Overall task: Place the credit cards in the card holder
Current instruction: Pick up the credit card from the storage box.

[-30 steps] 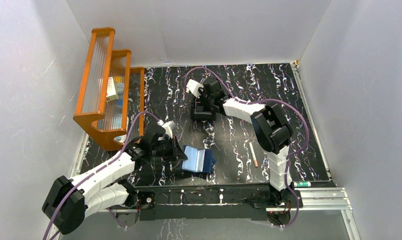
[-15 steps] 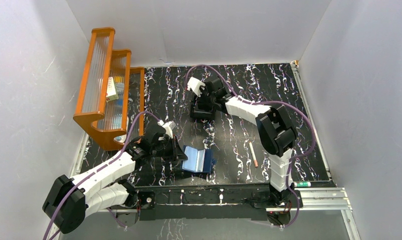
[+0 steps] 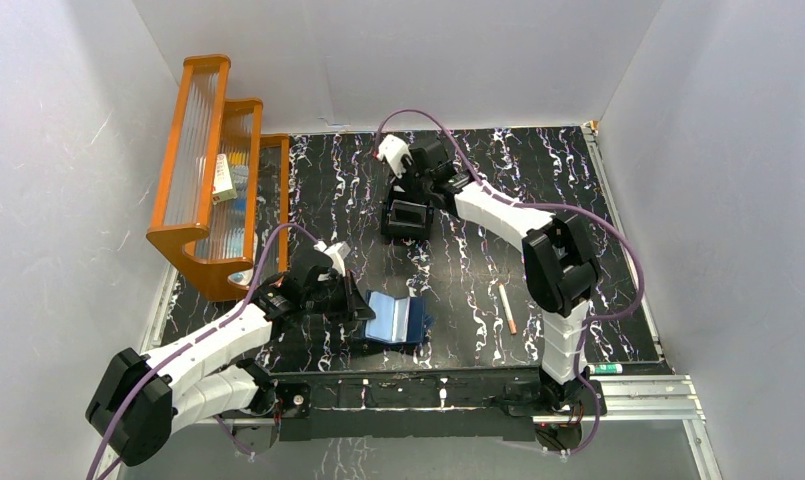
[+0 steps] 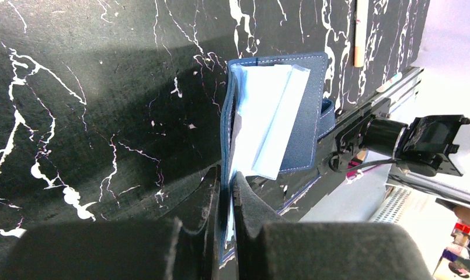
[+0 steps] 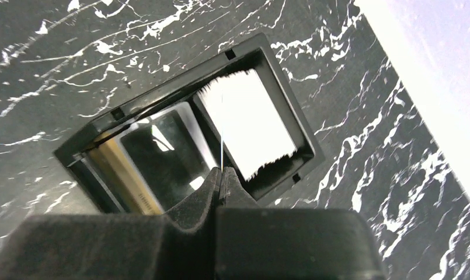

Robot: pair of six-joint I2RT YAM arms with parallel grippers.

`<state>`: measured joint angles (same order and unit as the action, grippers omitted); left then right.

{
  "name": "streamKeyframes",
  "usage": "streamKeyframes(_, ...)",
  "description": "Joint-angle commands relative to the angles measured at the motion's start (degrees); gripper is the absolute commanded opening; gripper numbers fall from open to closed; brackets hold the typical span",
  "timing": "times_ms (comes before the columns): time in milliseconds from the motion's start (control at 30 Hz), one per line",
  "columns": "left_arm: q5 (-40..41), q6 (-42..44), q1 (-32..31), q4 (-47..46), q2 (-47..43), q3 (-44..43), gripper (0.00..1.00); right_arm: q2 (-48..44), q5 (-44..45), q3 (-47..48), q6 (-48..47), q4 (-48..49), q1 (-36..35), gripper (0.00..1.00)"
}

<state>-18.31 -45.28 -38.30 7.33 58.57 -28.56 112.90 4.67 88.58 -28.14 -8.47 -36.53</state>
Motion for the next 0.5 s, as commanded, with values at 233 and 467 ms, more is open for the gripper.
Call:
streamKeyframes(233, 2.89, -3.21, 0.23, -3.55, 3.58, -2.8, 0.0, -12.77, 0.3, -0.18, 38.35, -13.06, 0.09, 0.0)
streamKeyframes(467, 1.61, -4.78, 0.25, -10.44, 9.85, -3.98, 0.0, -27.82, -8.99, -12.56, 61.24, -16.85, 0.04, 0.0)
